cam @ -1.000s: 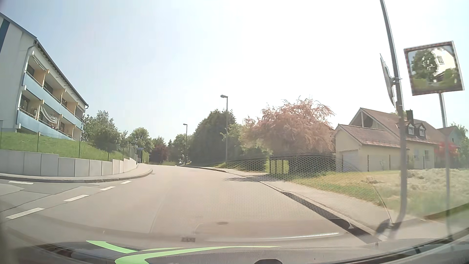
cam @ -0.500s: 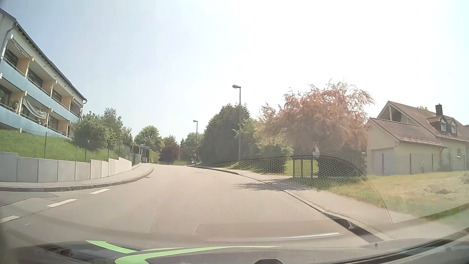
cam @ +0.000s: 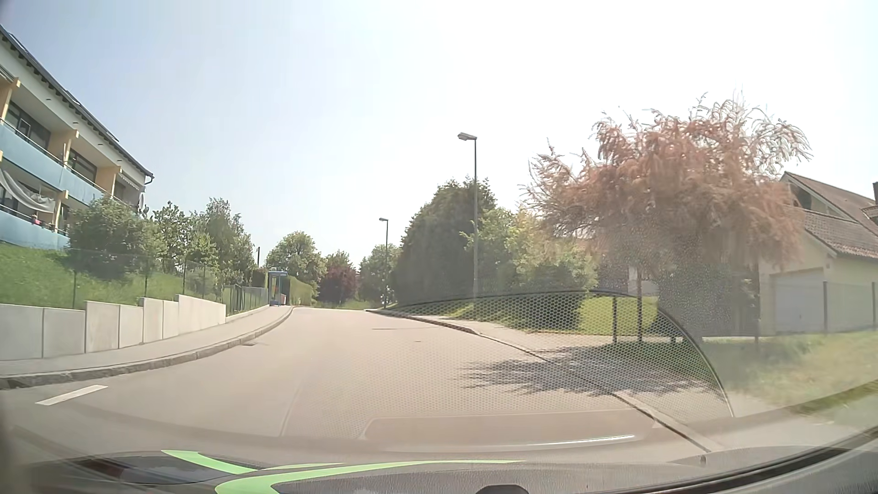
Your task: Follow the waypoints while adhering to traffic rules and regulations
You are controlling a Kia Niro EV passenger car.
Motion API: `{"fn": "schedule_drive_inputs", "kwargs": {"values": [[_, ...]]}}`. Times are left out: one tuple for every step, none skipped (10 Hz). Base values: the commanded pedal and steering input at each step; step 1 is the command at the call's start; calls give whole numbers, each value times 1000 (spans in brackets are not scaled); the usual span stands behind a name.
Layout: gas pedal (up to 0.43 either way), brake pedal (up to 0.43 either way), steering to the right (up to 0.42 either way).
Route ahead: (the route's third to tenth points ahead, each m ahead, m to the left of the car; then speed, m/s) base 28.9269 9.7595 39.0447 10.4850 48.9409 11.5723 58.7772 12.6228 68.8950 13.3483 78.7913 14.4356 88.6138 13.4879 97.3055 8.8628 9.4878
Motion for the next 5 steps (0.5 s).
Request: {"fn": "schedule_drive_inputs", "kwargs": {"values": [[311, 0, -52], [311, 0, -55], [311, 0, -58], [311, 0, -60], [311, 0, -60]]}}
